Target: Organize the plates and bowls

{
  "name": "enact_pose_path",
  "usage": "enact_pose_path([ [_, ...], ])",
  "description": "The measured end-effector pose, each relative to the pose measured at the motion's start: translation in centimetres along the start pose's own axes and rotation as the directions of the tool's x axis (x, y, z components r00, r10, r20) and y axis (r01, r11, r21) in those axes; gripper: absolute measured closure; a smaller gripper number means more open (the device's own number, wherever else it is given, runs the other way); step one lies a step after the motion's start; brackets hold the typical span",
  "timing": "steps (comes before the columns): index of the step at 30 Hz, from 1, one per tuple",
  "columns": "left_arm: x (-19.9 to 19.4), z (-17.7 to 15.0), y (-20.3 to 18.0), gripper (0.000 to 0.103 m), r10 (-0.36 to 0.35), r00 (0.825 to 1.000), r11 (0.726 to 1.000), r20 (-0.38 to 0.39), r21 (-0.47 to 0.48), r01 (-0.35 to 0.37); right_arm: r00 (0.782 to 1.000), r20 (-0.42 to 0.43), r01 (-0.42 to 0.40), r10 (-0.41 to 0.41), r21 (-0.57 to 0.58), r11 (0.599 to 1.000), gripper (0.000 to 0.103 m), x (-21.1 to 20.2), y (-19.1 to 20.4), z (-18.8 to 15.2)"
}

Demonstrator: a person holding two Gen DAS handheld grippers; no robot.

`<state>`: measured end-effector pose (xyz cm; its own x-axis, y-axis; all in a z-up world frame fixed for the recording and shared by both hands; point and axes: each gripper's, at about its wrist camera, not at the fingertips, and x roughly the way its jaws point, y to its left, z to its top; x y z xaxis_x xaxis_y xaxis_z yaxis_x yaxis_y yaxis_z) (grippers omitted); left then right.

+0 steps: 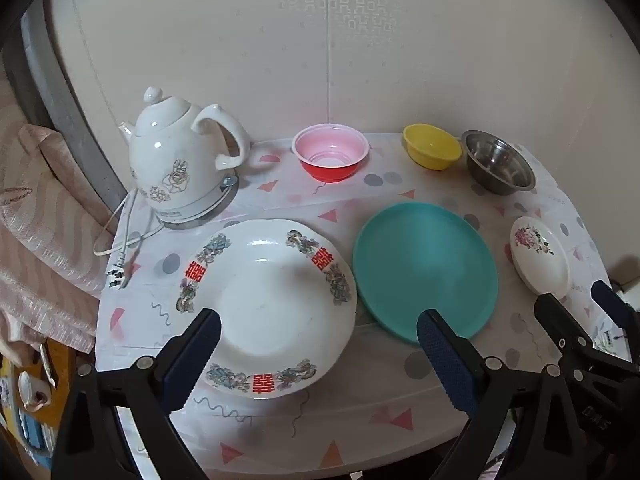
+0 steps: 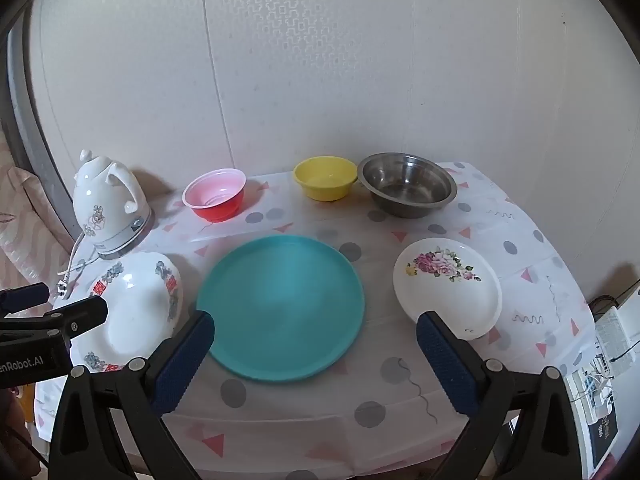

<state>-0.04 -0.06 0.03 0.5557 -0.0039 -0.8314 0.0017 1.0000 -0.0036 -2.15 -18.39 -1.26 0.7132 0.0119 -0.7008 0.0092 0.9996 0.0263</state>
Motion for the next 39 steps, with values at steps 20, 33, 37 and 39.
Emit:
enact_pose_path([
  [20, 0.2, -0.1, 0.0, 0.004, 0.015, 1.000, 1.000, -0.004, 0.019, -0.015, 1.000, -0.028, 0.000, 0.001, 0.042, 0.999, 0.000, 0.2, -0.2, -0.3],
  [33, 0.4, 0.0, -0.2, 0.004, 0.014, 1.000, 1.000, -0.006, 0.022, -0.014, 0.999, -0.036, 0.006, -0.005, 0.050, 0.999, 0.000, 0.1, -0.4, -0.2],
  [37, 0.4, 0.0, -0.2, 0.004, 0.014, 1.000, 1.000, -0.005, 0.021, -0.014, 0.999, -0.034, 0.007, -0.005, 0.049, 0.999, 0.000, 0.1, -0.4, -0.2],
  [39, 0.4, 0.0, -0.3, 0.004, 0.014, 1.000, 1.000, -0.006, 0.021, -0.014, 0.999, -0.035, 0.007, -0.005, 0.052, 0.999, 0.000, 0.1, -0.4, -0.2],
])
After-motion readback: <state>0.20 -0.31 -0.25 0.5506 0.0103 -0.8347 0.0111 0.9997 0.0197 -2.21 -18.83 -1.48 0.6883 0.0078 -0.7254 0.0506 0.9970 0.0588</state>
